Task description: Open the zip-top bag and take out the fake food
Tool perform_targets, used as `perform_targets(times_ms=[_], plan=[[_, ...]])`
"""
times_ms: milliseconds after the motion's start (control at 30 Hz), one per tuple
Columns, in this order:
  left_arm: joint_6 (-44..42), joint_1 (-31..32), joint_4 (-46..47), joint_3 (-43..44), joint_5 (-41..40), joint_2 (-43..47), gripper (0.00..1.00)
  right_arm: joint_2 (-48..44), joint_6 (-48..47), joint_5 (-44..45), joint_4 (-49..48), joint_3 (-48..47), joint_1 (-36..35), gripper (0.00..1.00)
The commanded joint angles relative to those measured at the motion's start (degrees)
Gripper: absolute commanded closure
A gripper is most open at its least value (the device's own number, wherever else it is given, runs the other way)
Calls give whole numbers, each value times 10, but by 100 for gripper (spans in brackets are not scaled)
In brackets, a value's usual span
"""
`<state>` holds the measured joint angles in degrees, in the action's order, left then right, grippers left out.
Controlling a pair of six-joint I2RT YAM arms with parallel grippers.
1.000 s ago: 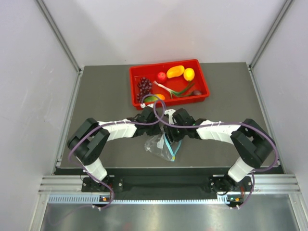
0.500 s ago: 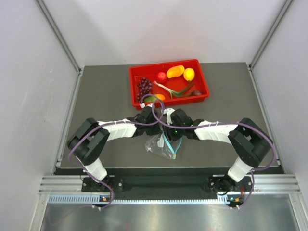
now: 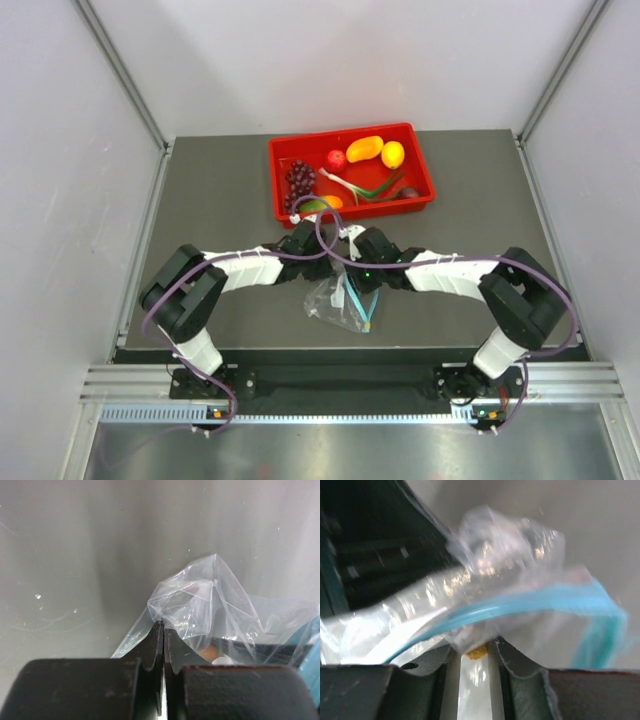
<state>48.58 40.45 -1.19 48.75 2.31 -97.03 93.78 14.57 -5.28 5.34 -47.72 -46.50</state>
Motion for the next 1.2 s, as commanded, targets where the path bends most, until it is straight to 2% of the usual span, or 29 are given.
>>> perform_targets(times_ms=[0,233,400,600,800,900,1167], plan=[[1,-11,24,-4,-5,17,100,-57,-13,27,60,2,-10,81],[0,-24,29,-23,-13,24,100,-158,2,59,105,26,1,82],[-1,-27,28,-22,-18,29,100,-195,7,74,132,18,7,82],[1,-34,15,-11,-65,40,100,-228,11,77,170,-6,35,82],[-6,-35,17,-16,-99,69,100,-248,-3,63,197,-46,105,82],[-16,-36,22,-18,-110,79,100,-248,-20,55,207,-75,170,82],[-32,-36,16,-11,-121,87,99,-200,-66,10,205,-154,263,82]])
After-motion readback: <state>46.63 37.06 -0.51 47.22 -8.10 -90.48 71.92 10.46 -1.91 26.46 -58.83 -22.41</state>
